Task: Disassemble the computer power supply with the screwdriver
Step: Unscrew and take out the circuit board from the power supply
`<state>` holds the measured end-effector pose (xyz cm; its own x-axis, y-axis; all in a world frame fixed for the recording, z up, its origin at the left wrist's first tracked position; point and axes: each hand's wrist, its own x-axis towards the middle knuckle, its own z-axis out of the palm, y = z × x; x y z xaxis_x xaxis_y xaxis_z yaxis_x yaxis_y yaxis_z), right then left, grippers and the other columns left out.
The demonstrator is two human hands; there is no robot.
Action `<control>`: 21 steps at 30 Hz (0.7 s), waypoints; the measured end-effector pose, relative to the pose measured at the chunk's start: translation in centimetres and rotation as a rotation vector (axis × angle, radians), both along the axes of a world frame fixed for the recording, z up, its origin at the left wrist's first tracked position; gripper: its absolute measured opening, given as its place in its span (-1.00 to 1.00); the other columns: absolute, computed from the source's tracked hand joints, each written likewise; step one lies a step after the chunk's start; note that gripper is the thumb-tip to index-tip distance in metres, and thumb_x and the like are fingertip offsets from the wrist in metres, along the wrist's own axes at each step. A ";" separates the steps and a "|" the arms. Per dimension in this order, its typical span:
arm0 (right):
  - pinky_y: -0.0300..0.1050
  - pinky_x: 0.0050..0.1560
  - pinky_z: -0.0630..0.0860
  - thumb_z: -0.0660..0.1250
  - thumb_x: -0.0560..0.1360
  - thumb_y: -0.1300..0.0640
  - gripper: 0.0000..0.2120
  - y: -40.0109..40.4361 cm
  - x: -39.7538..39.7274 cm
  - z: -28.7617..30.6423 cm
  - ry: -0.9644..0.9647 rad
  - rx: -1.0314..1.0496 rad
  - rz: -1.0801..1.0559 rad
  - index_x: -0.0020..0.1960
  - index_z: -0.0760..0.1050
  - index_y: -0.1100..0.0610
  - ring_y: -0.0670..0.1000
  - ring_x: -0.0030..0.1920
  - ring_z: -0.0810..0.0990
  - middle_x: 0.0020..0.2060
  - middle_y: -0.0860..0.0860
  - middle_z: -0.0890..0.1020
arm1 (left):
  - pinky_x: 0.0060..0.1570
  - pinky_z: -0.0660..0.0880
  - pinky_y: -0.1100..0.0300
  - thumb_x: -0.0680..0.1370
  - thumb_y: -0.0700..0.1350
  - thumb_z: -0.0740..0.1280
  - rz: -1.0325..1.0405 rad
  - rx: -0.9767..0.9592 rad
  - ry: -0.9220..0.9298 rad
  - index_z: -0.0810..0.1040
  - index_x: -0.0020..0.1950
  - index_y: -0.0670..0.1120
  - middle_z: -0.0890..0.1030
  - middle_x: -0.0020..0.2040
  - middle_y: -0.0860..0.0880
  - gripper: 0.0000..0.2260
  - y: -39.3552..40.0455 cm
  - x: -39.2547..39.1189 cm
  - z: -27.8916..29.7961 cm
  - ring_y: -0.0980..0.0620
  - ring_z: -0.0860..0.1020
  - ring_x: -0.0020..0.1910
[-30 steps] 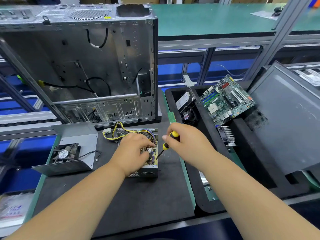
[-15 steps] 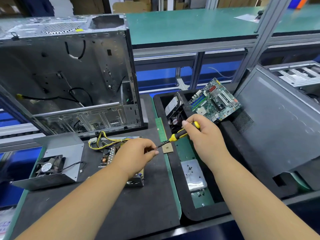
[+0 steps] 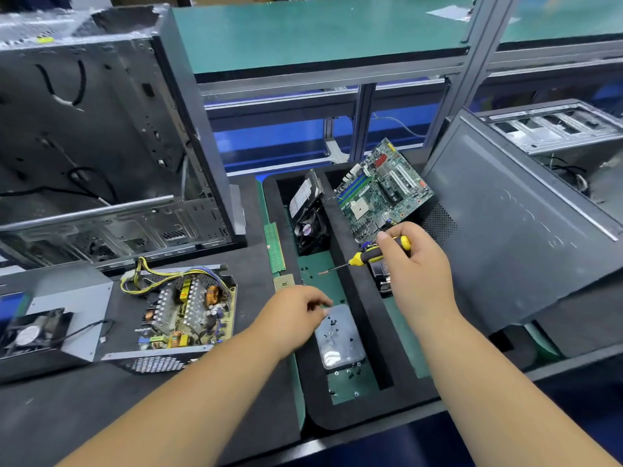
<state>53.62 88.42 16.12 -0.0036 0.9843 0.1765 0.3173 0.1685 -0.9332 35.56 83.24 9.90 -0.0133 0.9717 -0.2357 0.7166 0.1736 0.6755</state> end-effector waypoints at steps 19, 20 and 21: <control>-0.41 -0.51 0.21 0.34 0.57 0.14 -0.84 -1.1 -8.9 -0.3 0.089 -0.043 0.335 -0.19 0.48 0.06 -0.16 -0.49 0.27 -0.51 -0.25 0.47 | -0.02 0.46 0.29 0.53 -0.16 0.41 0.430 0.232 0.060 0.67 0.05 0.12 0.64 -0.03 0.13 -0.81 -5.9 -14.8 3.2 0.21 0.56 -0.10; -0.42 -0.51 0.20 0.35 0.57 0.13 -0.84 -1.3 -9.7 -0.3 0.099 -0.056 0.354 -0.19 0.49 0.06 -0.16 -0.50 0.26 -0.51 -0.25 0.47 | 0.04 0.46 0.27 0.52 -0.17 0.41 0.434 0.251 0.080 0.67 0.06 0.11 0.62 -0.02 0.16 -0.80 -6.3 -15.8 3.2 0.21 0.55 -0.05; -0.41 -0.50 0.21 0.37 0.55 0.11 -0.85 -1.5 -10.5 -0.2 0.114 -0.071 0.374 -0.19 0.50 0.06 -0.17 -0.48 0.27 -0.50 -0.23 0.47 | 0.09 0.46 0.23 0.51 -0.18 0.41 0.435 0.266 0.096 0.66 0.08 0.10 0.60 -0.02 0.19 -0.78 -6.7 -16.8 3.1 0.20 0.55 -0.01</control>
